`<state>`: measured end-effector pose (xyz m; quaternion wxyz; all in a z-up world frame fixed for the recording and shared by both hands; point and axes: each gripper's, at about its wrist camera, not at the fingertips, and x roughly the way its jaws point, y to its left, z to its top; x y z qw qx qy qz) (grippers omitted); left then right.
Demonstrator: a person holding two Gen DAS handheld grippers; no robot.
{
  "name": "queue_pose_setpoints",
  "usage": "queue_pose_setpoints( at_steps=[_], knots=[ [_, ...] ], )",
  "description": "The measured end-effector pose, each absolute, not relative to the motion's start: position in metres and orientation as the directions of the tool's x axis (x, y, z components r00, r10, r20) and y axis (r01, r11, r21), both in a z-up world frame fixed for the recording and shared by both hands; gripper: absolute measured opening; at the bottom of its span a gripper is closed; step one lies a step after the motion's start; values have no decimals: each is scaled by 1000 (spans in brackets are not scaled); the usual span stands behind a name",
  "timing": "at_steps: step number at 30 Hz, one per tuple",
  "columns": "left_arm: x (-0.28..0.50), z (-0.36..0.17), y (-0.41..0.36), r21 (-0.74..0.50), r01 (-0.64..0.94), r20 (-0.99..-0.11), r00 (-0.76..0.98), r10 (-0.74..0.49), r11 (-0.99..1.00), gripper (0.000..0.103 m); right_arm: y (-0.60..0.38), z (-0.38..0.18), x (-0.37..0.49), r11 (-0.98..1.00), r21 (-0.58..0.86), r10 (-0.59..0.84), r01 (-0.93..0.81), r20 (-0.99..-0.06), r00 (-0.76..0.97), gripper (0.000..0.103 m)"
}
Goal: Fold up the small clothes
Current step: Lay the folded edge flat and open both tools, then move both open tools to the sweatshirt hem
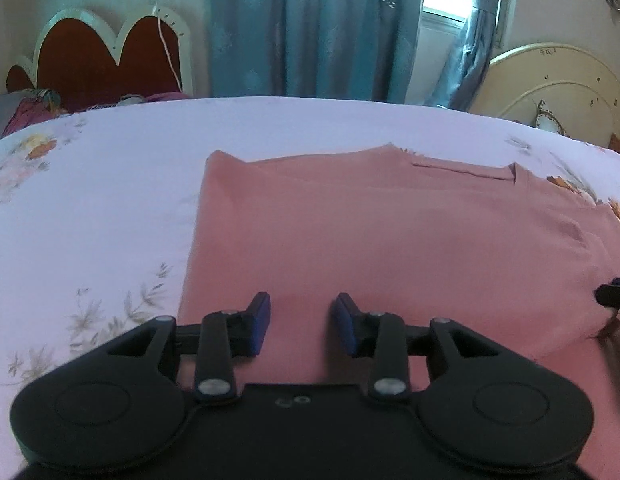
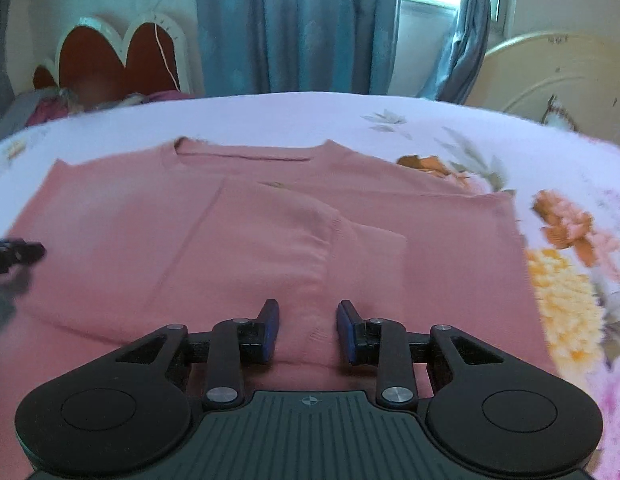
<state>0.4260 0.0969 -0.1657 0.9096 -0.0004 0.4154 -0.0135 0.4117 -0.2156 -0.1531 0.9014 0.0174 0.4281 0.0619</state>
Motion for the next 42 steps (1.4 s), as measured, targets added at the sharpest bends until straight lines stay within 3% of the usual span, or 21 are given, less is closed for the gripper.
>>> queue_pose_setpoints(
  at_steps=[7, 10, 12, 17, 34, 35, 36, 37, 42],
  knots=[
    [415, -164, 96, 4, 4, -761, 649, 0, 1000, 37, -211, -156, 406, 994, 55, 105, -99, -777, 620, 31],
    [418, -160, 94, 6, -13, -780, 626, 13, 1000, 36, -218, -151, 410, 991, 112, 133, -72, -793, 594, 31],
    [419, -157, 91, 7, -21, -791, 611, 18, 1000, 38, -226, -144, 408, 984, 170, 166, -49, -789, 591, 31],
    [405, -145, 79, 10, -7, -789, 615, 12, 1000, 62, -238, -131, 381, 974, 221, 211, -56, -778, 593, 31],
    [323, -117, 33, 16, 23, -799, 601, -1, 1000, 70, -285, -101, 298, 945, 316, 303, -82, -758, 578, 32],
    [317, -118, 33, 18, 26, -801, 598, -1, 1000, 70, -286, -100, 292, 945, 316, 301, -78, -759, 578, 36],
    [313, -117, 32, 19, 28, -802, 597, -1, 999, 70, -288, -99, 284, 946, 316, 296, -72, -756, 584, 51],
    [308, -117, 32, 20, 30, -803, 596, -2, 999, 70, -288, -98, 278, 948, 310, 288, -68, -751, 594, 58],
    [285, -117, 35, 12, 64, -810, 585, -28, 998, 70, -285, -91, 245, 959, 280, 249, -48, -748, 615, 61]
  ],
)
